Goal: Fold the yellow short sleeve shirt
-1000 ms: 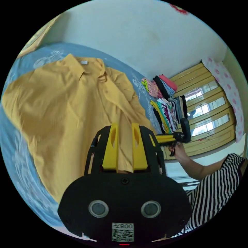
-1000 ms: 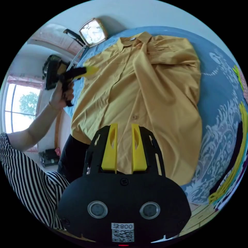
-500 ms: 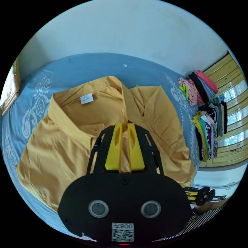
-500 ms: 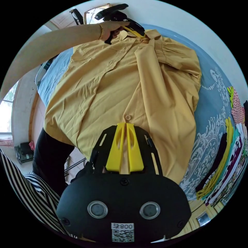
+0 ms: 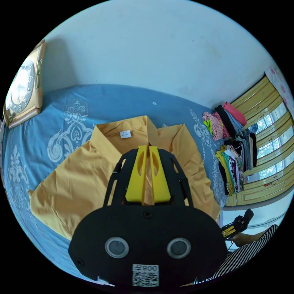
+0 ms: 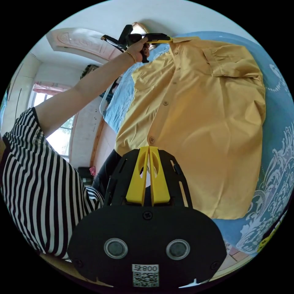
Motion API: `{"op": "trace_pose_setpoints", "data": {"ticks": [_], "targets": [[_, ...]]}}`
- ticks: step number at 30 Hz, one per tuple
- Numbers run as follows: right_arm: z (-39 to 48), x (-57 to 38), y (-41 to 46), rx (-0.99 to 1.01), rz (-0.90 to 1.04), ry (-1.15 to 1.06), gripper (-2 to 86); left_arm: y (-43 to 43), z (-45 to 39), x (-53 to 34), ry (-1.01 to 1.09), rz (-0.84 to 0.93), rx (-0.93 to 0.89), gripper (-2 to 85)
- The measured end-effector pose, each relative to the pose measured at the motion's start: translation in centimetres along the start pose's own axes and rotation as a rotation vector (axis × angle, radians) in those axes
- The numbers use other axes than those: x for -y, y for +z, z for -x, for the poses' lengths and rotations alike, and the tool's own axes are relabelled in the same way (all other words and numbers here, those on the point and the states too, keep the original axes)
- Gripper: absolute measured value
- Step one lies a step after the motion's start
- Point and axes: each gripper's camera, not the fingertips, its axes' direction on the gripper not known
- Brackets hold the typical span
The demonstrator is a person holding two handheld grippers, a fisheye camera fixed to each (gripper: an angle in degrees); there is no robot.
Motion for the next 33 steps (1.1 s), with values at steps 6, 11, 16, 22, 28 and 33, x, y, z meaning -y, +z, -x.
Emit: {"op": "trace_pose_setpoints", "data": {"ticks": [6,11,16,22,28,33], "targets": [[-2.9,0.3,2.3,0.097,0.038,0.012,0.1,2.6,1.0,-0.1,-0.047,0.056,-0.024,1.1],[-4.9,0.9,3.6,0.117,0.084,-0.005,0.1,4.0,0.7,-1.9,-0.046,0.109,-0.032,1.2],[-6.6,1.3,4.4,0.128,0.105,-0.003,0.1,4.6,0.6,-3.0,-0.013,0.130,0.086,1.3],[-7.9,2.3,4.5,0.139,0.094,-0.019,0.2,4.4,1.1,-1.5,0.003,0.124,0.212,1.4],[-9.2,3.1,7.2,0.064,0.182,-0.010,0.5,3.9,1.3,-2.2,0.045,0.137,0.278,2.3],[-8.9,3.2,8.9,0.074,0.242,-0.035,2.4,0.7,3.0,-4.3,0.009,0.103,0.165,4.6]]}}
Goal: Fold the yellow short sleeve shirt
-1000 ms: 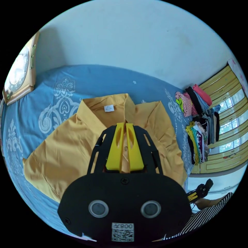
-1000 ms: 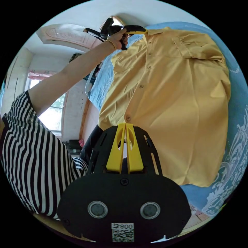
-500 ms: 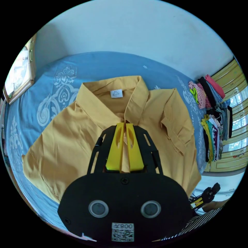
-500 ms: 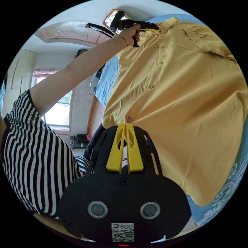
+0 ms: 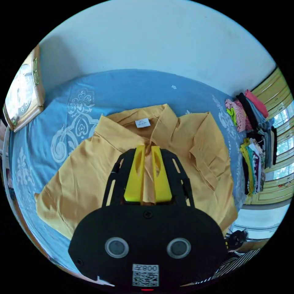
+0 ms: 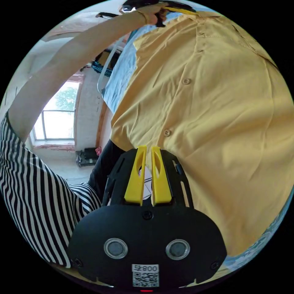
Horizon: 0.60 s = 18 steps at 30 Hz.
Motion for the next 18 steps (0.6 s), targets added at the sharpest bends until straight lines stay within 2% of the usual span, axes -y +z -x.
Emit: {"op": "trace_pose_setpoints", "data": {"ticks": [3,7,10,14,18], "targets": [[0.3,-1.6,-1.6,-0.019,-0.057,0.012,3.7,-3.2,1.0,-3.5,-0.008,-0.063,-0.095,6.0],[1.1,-5.1,-3.6,-0.172,-0.085,0.034,6.2,-6.9,1.1,-10.7,0.054,-0.086,-0.178,6.8],[1.5,-6.6,-2.7,-0.250,-0.008,0.047,7.1,-8.3,0.3,-18.9,0.086,0.003,-0.272,6.9],[2.1,-7.2,-0.2,-0.385,0.059,0.036,5.2,-9.6,0.2,-30.4,0.008,0.110,-0.325,6.3],[3.0,-6.6,1.0,-0.170,0.028,-0.020,4.2,-11.2,2.9,-38.2,-0.191,0.119,-0.377,6.1]]}}
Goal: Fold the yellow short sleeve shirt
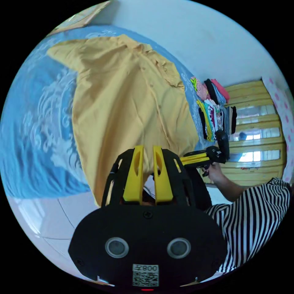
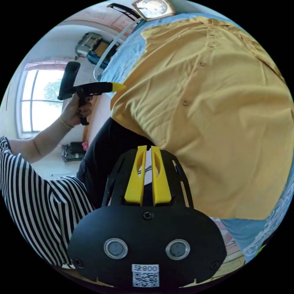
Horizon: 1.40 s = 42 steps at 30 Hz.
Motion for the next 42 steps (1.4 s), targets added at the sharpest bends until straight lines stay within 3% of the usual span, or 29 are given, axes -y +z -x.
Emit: {"op": "trace_pose_setpoints", "data": {"ticks": [5,9,13,16,27,35,42], "targets": [[0.1,-2.0,-2.0,0.032,-0.077,0.033,4.6,-4.5,2.7,-4.6,-0.098,-0.086,0.057,6.8],[-4.2,-7.5,-8.1,-0.119,-0.244,0.226,6.1,-7.3,6.3,-8.0,-0.244,-0.131,0.179,9.5],[-10.8,-14.0,-13.0,-0.181,-0.414,0.493,8.3,-6.9,10.1,-10.6,-0.397,-0.120,0.131,11.3],[-13.2,-14.7,-12.5,-0.185,-0.360,0.562,7.9,-6.4,11.9,-12.1,-0.471,-0.133,0.085,10.1],[-11.5,-15.6,-13.3,-0.294,-0.312,0.591,1.3,-7.2,12.7,-14.0,-0.402,-0.005,-0.026,1.7],[-7.1,-21.7,-16.3,-0.196,-0.433,0.584,0.3,-13.2,12.8,-17.0,-0.359,-0.089,-0.078,0.9],[-8.1,-22.6,-15.5,-0.180,-0.369,0.633,0.4,-14.9,12.6,-18.7,-0.329,-0.081,-0.019,2.4]]}}
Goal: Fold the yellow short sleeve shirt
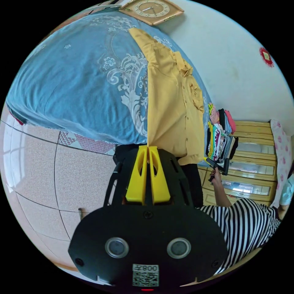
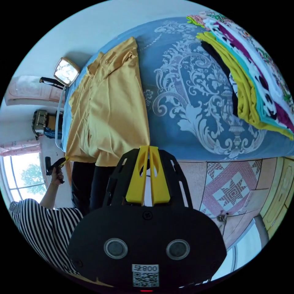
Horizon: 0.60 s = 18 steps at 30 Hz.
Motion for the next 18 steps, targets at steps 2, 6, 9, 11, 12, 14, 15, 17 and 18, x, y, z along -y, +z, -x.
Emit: {"op": "trace_pose_setpoints", "data": {"ticks": [2,6,9,11,12,14,15,17,18], "targets": [[-0.2,0.4,0.2,0.013,0.020,0.027,0.8,0.4,0.4,-0.1,-0.024,0.012,0.006,3.6],[0.0,0.4,-2.3,-0.101,-0.046,0.075,1.7,-1.7,0.4,-1.4,-0.050,-0.076,0.096,5.5],[1.8,2.1,-5.0,-0.092,-0.140,0.015,3.0,-3.5,-0.6,-1.3,-0.023,-0.159,0.144,5.7],[5.8,5.5,-6.0,-0.078,-0.187,-0.124,4.9,-3.8,-2.4,0.0,0.047,-0.182,0.149,5.7],[7.2,6.6,-6.0,-0.089,-0.193,-0.163,5.6,-3.4,-3.9,1.4,0.108,-0.179,0.126,5.7],[13.0,11.3,-5.0,-0.143,-0.194,-0.338,6.8,-2.1,-6.4,4.0,0.203,-0.153,0.070,5.7],[14.5,12.4,-4.6,-0.163,-0.192,-0.382,7.0,-0.8,-8.2,5.8,0.265,-0.127,0.032,5.7],[19.9,16.4,-2.7,-0.283,-0.184,-0.539,7.7,1.3,-10.8,8.6,0.341,-0.093,-0.008,5.7],[21.0,17.3,-2.2,-0.317,-0.186,-0.570,7.9,2.7,-12.6,10.4,0.391,-0.071,-0.035,5.8]]}}
